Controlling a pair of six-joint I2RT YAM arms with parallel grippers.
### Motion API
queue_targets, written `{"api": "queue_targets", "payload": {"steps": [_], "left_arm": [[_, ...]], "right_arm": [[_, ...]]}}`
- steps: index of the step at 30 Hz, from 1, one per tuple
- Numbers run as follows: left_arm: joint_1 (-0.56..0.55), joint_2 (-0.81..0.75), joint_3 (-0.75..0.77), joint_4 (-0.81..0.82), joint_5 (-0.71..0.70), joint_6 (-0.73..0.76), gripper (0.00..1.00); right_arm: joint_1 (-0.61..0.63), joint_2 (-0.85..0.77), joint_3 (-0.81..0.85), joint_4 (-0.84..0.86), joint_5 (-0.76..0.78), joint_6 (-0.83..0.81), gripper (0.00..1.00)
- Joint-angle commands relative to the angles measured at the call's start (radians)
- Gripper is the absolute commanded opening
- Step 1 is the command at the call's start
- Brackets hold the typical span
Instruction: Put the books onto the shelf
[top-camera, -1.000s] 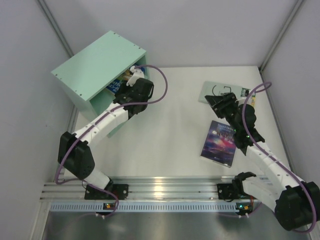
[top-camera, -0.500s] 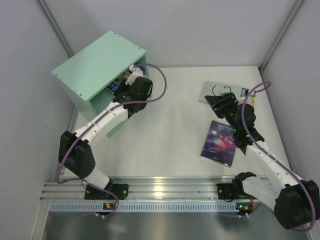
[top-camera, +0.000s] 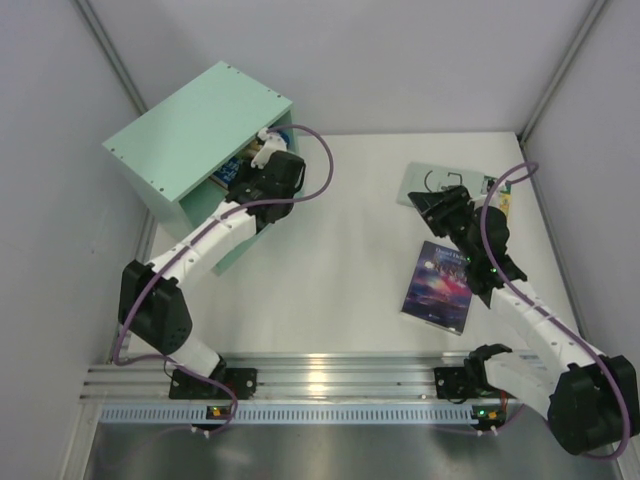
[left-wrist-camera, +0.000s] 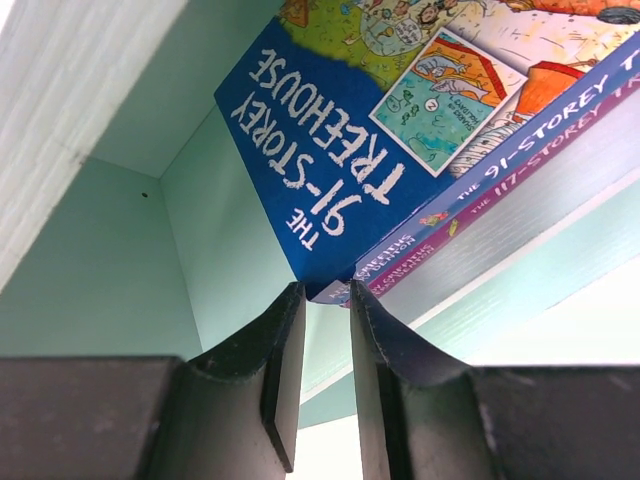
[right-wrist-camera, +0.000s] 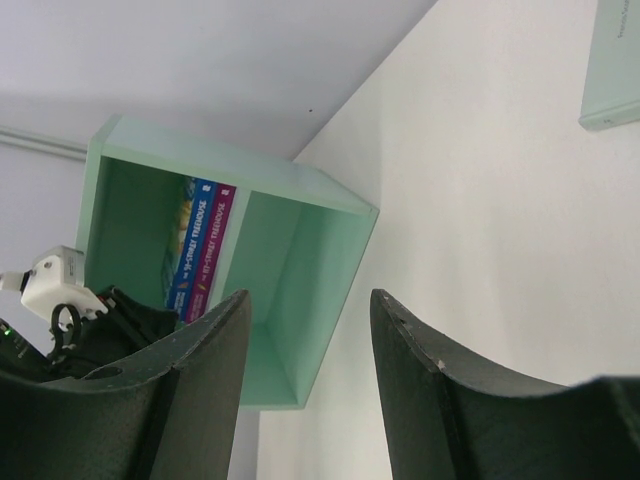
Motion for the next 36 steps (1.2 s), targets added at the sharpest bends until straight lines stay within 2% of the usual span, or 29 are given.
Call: {"api": "queue_targets", "payload": {"steps": [1, 5, 10, 12, 17, 19, 22, 25, 31, 36], "left_arm": [[-0.008, -0.005, 0.052, 0.031, 0.066, -0.011, 0.30], [-0.045, -0.014, 0.061, 0.057, 0.116, 0.038, 0.29], [-0.079, 0.004, 0.088, 0.080, 0.227, 0.072, 0.23], [-0.082, 0.035, 0.120, 0.071, 0.232, 0.075, 0.20], [-0.082, 0.122, 0.181, 0.099, 0.186, 0.145, 0.10], [-0.082, 0.156, 0.195, 0.164, 0.162, 0.203, 0.00], [-0.082, 0.196, 0.203, 0.279, 0.137, 0.398, 0.00], [-0.079, 0.207, 0.197, 0.379, 0.169, 0.513, 0.00], [-0.071, 0.253, 0.224, 0.438, 0.160, 0.624, 0.00], [-0.056, 0.294, 0.241, 0.439, 0.159, 0.627, 0.00]], "right_arm": [[-0.014, 0.002, 0.029, 0.050, -0.006, -0.018, 0.51], [-0.014, 0.005, 0.026, 0.056, -0.006, -0.018, 0.51], [-0.014, 0.016, 0.028, 0.035, -0.006, -0.015, 0.50], [-0.014, 0.017, 0.045, 0.026, -0.009, -0.021, 0.50], [-0.018, -0.012, 0.042, 0.001, 0.003, -0.037, 0.50], [-0.017, -0.030, 0.037, 0.001, 0.009, -0.037, 0.50], [-0.017, -0.044, 0.035, -0.005, 0.011, -0.038, 0.50], [-0.017, -0.052, 0.048, -0.027, 0.017, -0.049, 0.49], [-0.020, -0.064, 0.065, -0.053, 0.025, -0.060, 0.49], [-0.023, -0.072, 0.078, -0.070, 0.032, -0.069, 0.49]]}}
